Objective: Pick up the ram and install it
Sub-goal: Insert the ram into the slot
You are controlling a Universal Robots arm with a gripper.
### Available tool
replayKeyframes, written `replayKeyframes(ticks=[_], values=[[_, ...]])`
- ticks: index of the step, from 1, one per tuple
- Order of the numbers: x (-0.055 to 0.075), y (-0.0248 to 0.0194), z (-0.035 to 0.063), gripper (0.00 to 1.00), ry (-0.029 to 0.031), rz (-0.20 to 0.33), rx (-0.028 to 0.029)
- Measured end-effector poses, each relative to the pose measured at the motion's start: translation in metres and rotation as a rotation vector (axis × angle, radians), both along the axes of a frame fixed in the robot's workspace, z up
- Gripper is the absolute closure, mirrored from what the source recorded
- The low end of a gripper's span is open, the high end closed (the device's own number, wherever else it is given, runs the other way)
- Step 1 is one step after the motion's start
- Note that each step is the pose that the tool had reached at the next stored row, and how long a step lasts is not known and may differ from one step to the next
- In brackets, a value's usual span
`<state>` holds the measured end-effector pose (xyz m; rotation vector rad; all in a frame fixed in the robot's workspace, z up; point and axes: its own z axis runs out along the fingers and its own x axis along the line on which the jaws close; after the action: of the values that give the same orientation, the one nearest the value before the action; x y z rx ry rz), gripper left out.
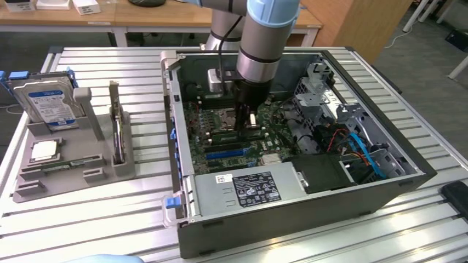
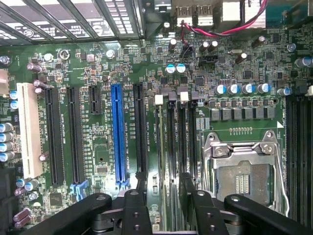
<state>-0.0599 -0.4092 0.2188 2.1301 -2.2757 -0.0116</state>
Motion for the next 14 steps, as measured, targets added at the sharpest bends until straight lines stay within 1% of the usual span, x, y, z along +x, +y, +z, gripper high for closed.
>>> replayKeyframes(ticks=[5,14], values=[[0.000,0.0000,0.0100,0.62,-0.0001,0.000,0.0002],[0.001,0.0000,0.0361,0.62,0.0000,0.000,0.0002]])
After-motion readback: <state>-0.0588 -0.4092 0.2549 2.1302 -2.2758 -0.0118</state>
